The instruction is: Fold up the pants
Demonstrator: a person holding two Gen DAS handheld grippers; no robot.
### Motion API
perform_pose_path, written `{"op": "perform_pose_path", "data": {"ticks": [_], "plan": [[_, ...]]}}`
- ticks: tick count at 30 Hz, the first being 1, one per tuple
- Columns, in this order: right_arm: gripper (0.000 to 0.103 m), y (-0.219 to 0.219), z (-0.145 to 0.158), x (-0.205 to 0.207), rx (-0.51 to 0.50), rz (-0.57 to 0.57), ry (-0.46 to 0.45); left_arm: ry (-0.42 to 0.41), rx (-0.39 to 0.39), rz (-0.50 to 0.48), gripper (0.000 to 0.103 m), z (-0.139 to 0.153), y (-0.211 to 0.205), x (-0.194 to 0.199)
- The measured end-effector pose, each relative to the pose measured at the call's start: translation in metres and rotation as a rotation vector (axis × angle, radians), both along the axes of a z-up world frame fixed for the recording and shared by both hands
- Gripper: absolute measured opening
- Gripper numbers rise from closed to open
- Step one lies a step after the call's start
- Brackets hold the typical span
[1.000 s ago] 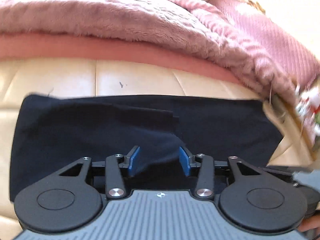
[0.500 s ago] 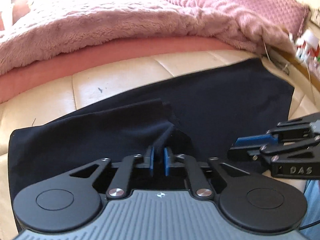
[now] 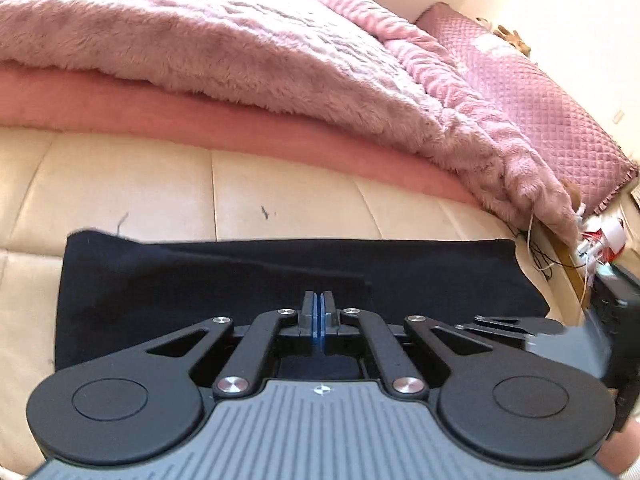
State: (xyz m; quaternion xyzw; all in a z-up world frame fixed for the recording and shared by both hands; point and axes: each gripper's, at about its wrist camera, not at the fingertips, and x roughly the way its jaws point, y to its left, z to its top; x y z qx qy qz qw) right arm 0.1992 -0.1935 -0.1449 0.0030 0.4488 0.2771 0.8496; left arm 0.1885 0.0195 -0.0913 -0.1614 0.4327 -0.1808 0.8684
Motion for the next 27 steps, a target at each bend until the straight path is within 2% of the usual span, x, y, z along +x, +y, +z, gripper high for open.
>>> {"op": "perform_pose_path", "data": {"ticks": [2, 6, 7, 9, 11, 13, 14, 16, 18, 19, 20, 21, 23, 27], "plan": [[0.028, 0.01, -0.003, 0.008, -0.033, 0.014, 0.007, -0.001, 0.045, -0.088, 0.001, 0.002, -0.008, 0.001], [0.028, 0.007, -0.004, 0.013, -0.016, -0.032, 0.015, -0.056, 0.232, -0.245, 0.008, -0.006, -0.037, -0.016], [0.028, 0.005, -0.004, 0.012, -0.014, -0.043, 0.02, -0.059, 0.264, -0.277, 0.015, -0.011, -0.043, -0.019], [0.028, 0.0, -0.004, 0.008, -0.022, -0.056, 0.03, -0.064, 0.3, -0.322, 0.021, -0.02, -0.053, -0.025], [0.027, -0.003, -0.004, 0.004, -0.024, -0.051, 0.037, -0.072, 0.322, -0.362, 0.037, -0.027, -0.062, -0.03], [0.027, -0.005, -0.003, -0.001, -0.038, -0.045, 0.037, -0.107, 0.379, -0.393, 0.046, -0.034, -0.072, -0.035], [0.027, -0.006, -0.004, -0.004, -0.049, -0.044, 0.032, -0.126, 0.42, -0.404, 0.047, -0.037, -0.078, -0.038], [0.027, -0.007, -0.004, -0.007, -0.072, -0.039, 0.024, -0.159, 0.502, -0.429, 0.047, -0.045, -0.088, -0.042], [0.027, -0.008, -0.006, -0.008, -0.074, -0.029, 0.026, -0.182, 0.544, -0.44, 0.045, -0.05, -0.095, -0.044], [0.027, -0.008, -0.006, -0.007, -0.074, -0.025, 0.028, -0.184, 0.551, -0.437, 0.029, -0.051, -0.096, -0.043], [0.027, -0.007, -0.006, -0.008, -0.078, -0.018, 0.026, -0.179, 0.552, -0.425, 0.018, -0.051, -0.095, -0.042], [0.027, -0.007, -0.005, -0.008, -0.084, -0.007, 0.02, -0.176, 0.54, -0.413, 0.016, -0.05, -0.095, -0.04], [0.027, -0.005, -0.003, -0.008, -0.099, 0.017, 0.009, -0.158, 0.471, -0.379, 0.005, -0.045, -0.087, -0.035], [0.027, 0.0, 0.0, -0.007, -0.127, 0.074, -0.004, -0.105, 0.352, -0.313, 0.002, -0.032, -0.066, -0.023]]}}
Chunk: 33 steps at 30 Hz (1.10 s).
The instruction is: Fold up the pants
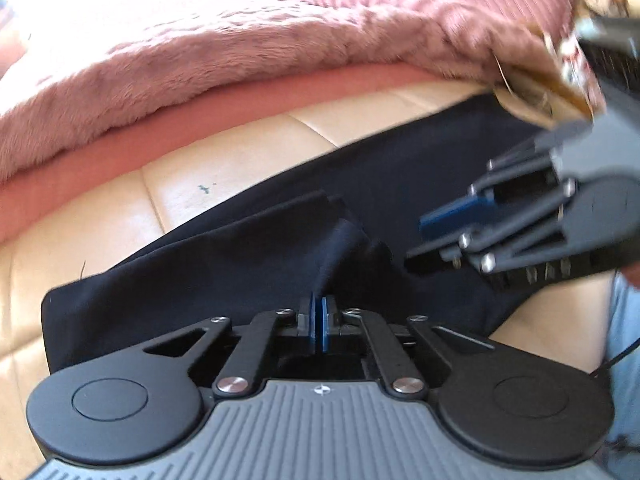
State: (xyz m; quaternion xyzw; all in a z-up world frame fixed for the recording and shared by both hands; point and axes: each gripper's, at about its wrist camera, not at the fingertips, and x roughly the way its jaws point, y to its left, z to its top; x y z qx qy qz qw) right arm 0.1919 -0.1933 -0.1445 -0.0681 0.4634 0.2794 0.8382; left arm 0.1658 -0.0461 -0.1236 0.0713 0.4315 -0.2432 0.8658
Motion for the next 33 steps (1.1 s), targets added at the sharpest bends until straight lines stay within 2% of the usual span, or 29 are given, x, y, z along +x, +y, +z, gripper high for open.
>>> {"op": "perform_pose_path", "data": {"ticks": [3, 10, 12, 13, 14, 18, 23, 25, 29, 33], "plan": [[0.027, 0.004, 0.002, 0.003, -0.019, 0.045, -0.004, 0.027, -0.039, 0.028, 0.002, 0.004, 0.008, 0.007], [0.027, 0.018, 0.005, 0.021, -0.029, 0.113, -0.015, 0.02, -0.078, 0.127, 0.002, 0.017, 0.025, 0.02], [0.023, 0.025, 0.006, 0.032, -0.019, 0.106, -0.024, 0.022, -0.084, 0.135, 0.002, 0.021, 0.03, 0.025], [0.015, 0.027, 0.006, 0.037, -0.008, 0.096, -0.02, 0.025, -0.092, 0.138, 0.002, 0.023, 0.032, 0.027], [0.01, 0.03, 0.005, 0.043, 0.003, 0.084, -0.011, 0.029, -0.101, 0.138, 0.002, 0.025, 0.033, 0.028], [0.004, 0.039, -0.009, 0.049, -0.022, 0.087, 0.051, 0.044, -0.143, 0.13, 0.002, 0.031, 0.039, 0.034], [0.003, 0.032, -0.017, 0.013, -0.043, 0.192, 0.147, 0.058, -0.152, 0.105, 0.002, 0.03, 0.036, 0.035], [0.003, 0.025, -0.014, 0.002, -0.046, 0.185, 0.152, 0.067, -0.152, 0.097, 0.002, 0.027, 0.032, 0.035], [0.003, 0.018, -0.002, 0.004, -0.009, 0.123, 0.102, 0.075, -0.134, 0.073, 0.001, 0.022, 0.024, 0.03], [0.003, 0.017, -0.01, 0.01, -0.064, 0.058, 0.097, 0.078, -0.094, 0.026, 0.001, 0.009, 0.009, 0.021]]}}
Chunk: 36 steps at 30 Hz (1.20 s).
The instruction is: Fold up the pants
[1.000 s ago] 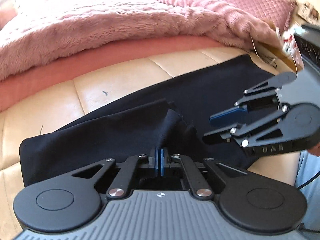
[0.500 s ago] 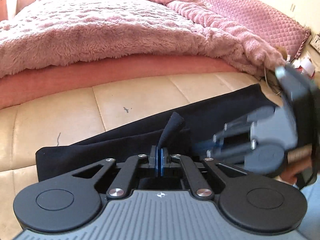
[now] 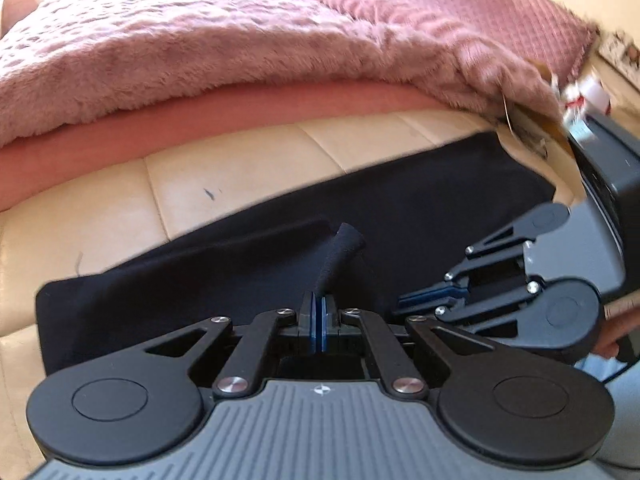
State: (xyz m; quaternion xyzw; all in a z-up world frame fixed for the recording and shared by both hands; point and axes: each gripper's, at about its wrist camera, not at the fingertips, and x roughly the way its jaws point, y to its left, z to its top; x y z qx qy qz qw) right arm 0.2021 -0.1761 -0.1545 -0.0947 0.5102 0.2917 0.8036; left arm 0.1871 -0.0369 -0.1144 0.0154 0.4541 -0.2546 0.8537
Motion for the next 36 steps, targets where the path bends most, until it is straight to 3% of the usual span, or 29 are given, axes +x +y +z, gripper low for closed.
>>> {"op": "perform_pose_path", "data": {"ticks": [7, 14, 18, 21, 24, 27, 33, 36], "plan": [[0.004, -0.01, -0.012, -0.002, 0.038, -0.052, 0.033, 0.085, -0.024, 0.015, 0.001, -0.032, -0.006, 0.002], [0.004, -0.008, -0.016, -0.002, 0.046, -0.056, 0.035, 0.189, -0.155, 0.019, 0.002, -0.037, -0.005, 0.011], [0.004, -0.011, -0.016, -0.004, 0.049, -0.056, 0.03, 0.227, -0.15, -0.02, 0.0, -0.043, -0.024, 0.009], [0.003, -0.015, -0.014, -0.005, 0.052, -0.052, 0.037, 0.251, -0.175, 0.003, 0.0, -0.048, -0.021, 0.007], [0.005, -0.027, -0.005, -0.005, 0.073, -0.072, 0.049, 0.207, -0.19, 0.006, 0.0, -0.035, -0.013, 0.002], [0.005, -0.041, 0.005, -0.003, 0.155, -0.133, 0.055, 0.15, -0.178, 0.045, 0.001, -0.021, -0.001, 0.0], [0.005, -0.034, 0.005, 0.017, 0.259, -0.221, 0.054, 0.033, -0.024, 0.195, 0.002, -0.013, 0.023, 0.002], [0.012, -0.023, -0.006, 0.035, 0.268, -0.26, 0.07, 0.042, -0.031, 0.247, 0.002, -0.014, 0.038, 0.003]]}}
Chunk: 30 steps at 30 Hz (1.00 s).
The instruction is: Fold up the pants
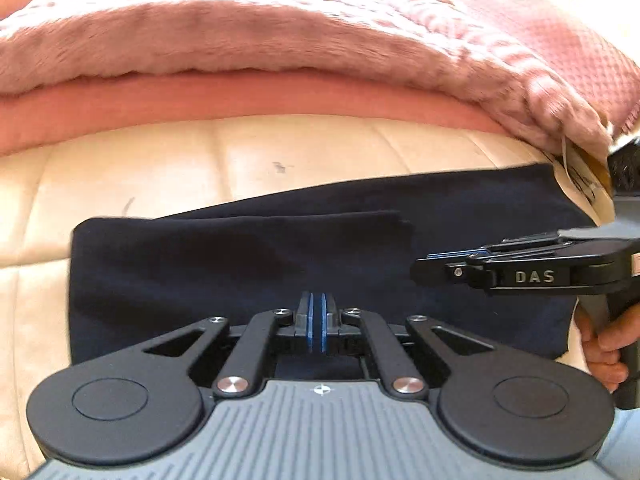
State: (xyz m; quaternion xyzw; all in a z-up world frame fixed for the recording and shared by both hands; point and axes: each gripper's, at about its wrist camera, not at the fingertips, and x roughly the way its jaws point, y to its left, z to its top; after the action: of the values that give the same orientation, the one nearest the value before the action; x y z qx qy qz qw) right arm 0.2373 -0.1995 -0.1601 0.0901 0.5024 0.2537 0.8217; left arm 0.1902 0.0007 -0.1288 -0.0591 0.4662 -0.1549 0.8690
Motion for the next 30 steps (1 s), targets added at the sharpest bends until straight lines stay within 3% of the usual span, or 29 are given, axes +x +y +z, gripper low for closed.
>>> {"op": "perform_pose_path", "data": {"ticks": [1, 4, 6, 12, 19, 21, 23, 30], "plan": [[0.019, 0.002, -0.004, 0.004, -0.005, -0.01, 0.006, 0.002, -0.007, 0.014, 0.002, -0.001, 0.006, -0.001], [0.02, 0.008, -0.016, 0.01, -0.019, -0.03, 0.024, 0.002, -0.014, 0.043, 0.002, -0.001, 0.016, -0.002], [0.0, 0.01, -0.016, 0.008, -0.02, -0.028, 0.012, 0.002, -0.019, 0.055, 0.002, -0.003, 0.021, -0.002], [0.0, 0.009, -0.001, -0.003, -0.031, -0.022, -0.047, -0.006, -0.025, 0.041, 0.002, -0.003, 0.016, 0.001], [0.0, 0.002, -0.017, -0.002, -0.044, -0.051, 0.016, 0.007, 0.03, 0.007, 0.002, -0.017, 0.002, 0.002], [0.008, 0.0, -0.013, -0.002, -0.041, -0.064, 0.012, 0.012, 0.022, 0.006, 0.002, -0.017, 0.002, 0.002], [0.031, -0.004, -0.008, -0.004, -0.03, -0.075, 0.001, 0.013, 0.025, 0.005, 0.002, -0.018, 0.002, 0.002], [0.031, -0.021, -0.028, 0.002, 0.107, -0.18, 0.118, 0.012, 0.012, 0.013, 0.002, -0.02, 0.002, 0.0]]}}
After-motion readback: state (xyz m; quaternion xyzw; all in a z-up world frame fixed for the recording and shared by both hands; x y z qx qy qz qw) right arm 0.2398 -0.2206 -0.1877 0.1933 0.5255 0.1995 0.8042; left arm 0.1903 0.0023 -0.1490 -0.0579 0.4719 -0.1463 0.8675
